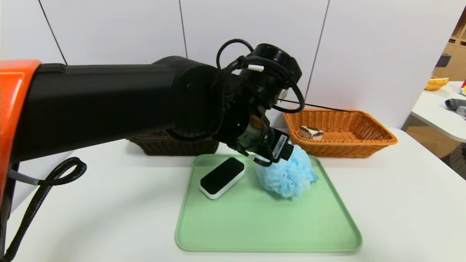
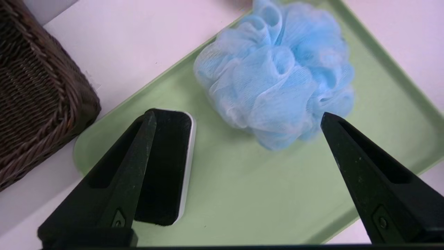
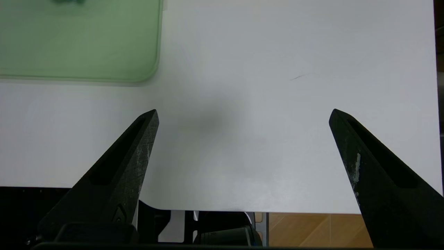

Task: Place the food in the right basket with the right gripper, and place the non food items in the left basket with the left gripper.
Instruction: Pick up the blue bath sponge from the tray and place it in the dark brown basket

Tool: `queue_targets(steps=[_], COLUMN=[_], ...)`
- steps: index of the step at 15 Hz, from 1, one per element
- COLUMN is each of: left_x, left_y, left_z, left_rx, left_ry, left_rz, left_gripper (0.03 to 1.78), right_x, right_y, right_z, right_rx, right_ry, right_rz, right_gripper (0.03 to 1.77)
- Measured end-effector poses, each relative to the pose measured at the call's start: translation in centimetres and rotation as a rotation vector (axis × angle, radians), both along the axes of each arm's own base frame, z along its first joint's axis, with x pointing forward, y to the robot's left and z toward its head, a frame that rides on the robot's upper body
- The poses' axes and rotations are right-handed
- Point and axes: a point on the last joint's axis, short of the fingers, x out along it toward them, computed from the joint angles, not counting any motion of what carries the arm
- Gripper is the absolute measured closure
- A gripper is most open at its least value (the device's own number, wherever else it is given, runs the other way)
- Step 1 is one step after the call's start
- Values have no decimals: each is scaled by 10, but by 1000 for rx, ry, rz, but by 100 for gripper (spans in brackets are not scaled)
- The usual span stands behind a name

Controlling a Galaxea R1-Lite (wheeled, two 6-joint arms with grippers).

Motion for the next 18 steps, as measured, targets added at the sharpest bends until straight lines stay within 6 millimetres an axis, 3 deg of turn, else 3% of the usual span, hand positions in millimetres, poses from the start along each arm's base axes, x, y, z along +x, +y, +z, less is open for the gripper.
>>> queue_targets(steps=[6, 18], left_x=[5, 28], left_y=[-21, -55], left_z=[-18, -76], left_rx=[-31, -9], left_ry=[11, 18], left_rz=[-55, -51], left_gripper=[12, 12], right_x=[10, 7], right_y=[2, 2], right_z=[-4, -10], right_rx=[17, 30], right_ry=[-4, 13], right_rz=[19, 36], right_gripper=[11, 11])
